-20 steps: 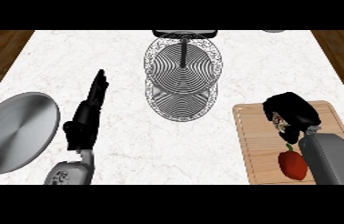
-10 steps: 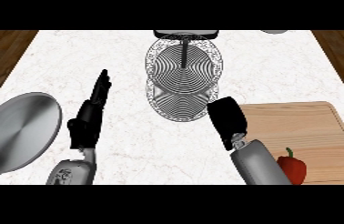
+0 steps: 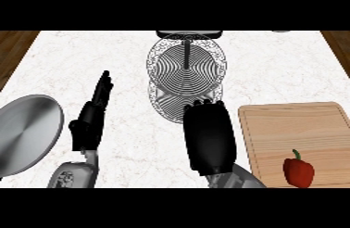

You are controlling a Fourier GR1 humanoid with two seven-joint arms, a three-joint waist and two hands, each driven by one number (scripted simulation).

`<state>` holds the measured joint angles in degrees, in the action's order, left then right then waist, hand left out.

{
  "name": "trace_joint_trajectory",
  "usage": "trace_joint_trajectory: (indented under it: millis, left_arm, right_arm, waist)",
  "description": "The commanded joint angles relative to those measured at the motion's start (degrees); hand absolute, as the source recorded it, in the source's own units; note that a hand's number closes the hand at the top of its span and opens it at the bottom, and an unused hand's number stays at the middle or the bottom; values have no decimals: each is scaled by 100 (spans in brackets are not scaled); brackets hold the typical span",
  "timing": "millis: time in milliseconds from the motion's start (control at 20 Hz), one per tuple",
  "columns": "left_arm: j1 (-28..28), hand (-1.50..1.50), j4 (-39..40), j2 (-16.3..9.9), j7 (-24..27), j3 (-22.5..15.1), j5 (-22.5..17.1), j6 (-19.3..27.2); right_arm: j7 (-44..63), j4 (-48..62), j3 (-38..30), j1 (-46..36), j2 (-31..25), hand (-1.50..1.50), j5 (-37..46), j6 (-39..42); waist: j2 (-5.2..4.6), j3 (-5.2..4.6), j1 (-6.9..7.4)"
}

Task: Pick the cupcake from the cutting board and place it in the tiered basket

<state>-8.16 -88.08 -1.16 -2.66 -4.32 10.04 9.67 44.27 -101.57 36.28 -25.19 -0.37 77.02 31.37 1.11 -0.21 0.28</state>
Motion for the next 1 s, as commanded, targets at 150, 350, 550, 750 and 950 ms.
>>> trace_joint_trajectory:
  millis: [150, 350, 550, 750, 950]
  left_arm:
    - [8, 0, -56, 69, -104, -134, 146, 104]
    - [-61, 0, 127, 67, 30, -143, 101, 12]
    - [-173, 0, -12, -2, -1, -51, -35, -96]
    - [-72, 0, -270, -66, -211, -95, -56, -158]
    - [-205, 0, -170, 79, -250, -137, 114, 78]
  right_arm:
    - [2098, -1729, 135, -1126, 35, 150, -1188, 1366]
    - [2633, -1395, -311, -1843, 33, 150, -1860, 1221]
    - [2973, -1183, -747, -2326, 33, 150, -2690, 466]
    - [3438, -695, -971, -3077, 33, 150, -3352, 151]
    - [3192, 328, -1230, -3711, 33, 150, -3279, -317]
  waist:
    - [-10, 4, 14]
    - [-49, -4, 63]
    - [-52, -3, 136]
    - [-44, 3, 164]
    - [-82, 9, 142]
